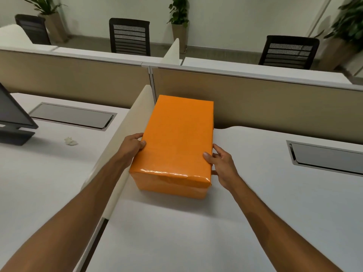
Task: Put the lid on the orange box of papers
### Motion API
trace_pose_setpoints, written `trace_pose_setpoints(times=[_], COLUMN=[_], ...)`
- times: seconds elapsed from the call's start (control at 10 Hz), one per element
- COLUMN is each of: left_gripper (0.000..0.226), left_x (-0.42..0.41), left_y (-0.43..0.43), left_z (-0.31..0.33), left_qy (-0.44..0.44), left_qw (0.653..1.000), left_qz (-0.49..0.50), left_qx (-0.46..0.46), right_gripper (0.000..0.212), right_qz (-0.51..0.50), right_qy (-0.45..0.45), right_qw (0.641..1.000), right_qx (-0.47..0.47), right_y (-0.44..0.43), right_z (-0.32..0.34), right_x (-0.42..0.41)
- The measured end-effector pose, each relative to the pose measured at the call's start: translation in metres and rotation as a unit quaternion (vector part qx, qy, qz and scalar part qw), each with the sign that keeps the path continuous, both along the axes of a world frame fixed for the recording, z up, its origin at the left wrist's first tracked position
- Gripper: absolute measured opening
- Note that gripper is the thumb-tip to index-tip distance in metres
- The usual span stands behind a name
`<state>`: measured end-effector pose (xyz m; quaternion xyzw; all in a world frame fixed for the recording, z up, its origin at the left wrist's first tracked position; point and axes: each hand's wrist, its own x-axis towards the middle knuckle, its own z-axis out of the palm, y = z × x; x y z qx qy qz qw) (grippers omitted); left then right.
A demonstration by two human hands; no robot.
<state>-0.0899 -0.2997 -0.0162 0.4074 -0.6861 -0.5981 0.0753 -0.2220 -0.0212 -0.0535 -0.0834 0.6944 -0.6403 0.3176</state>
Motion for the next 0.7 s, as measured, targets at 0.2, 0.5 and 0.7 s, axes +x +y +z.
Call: trace_pose_setpoints(times=[0.2,0.5,0.7], left_gripper=[0.046,0.057,0.056], left_x=[-0.002,0.012,0.017], left_y=[-0.003,0.022,0.066], left_z=[0.000,0.011,0.026], left_qy=[-0.011,-0.057,-0.047], left_qw=[1.000,0.985,0.945], left_qz=[0.002,-0.012,-0.059], left_qx=[0.002,-0.160,-0.318], right_gripper=[0.072,0.067,0.053], right_qz=[0.010,-0.017,-0.027], right_qy=[0.017,0.099,0.143], right_qw=[1.000,0.989,0.982], right_qx=[0.015,0.106,0.124], right_y=[-0.003,0.010,0.042], right_z=[-0.001,0.007,0.024], right_x=[0.000,0.002,0.005])
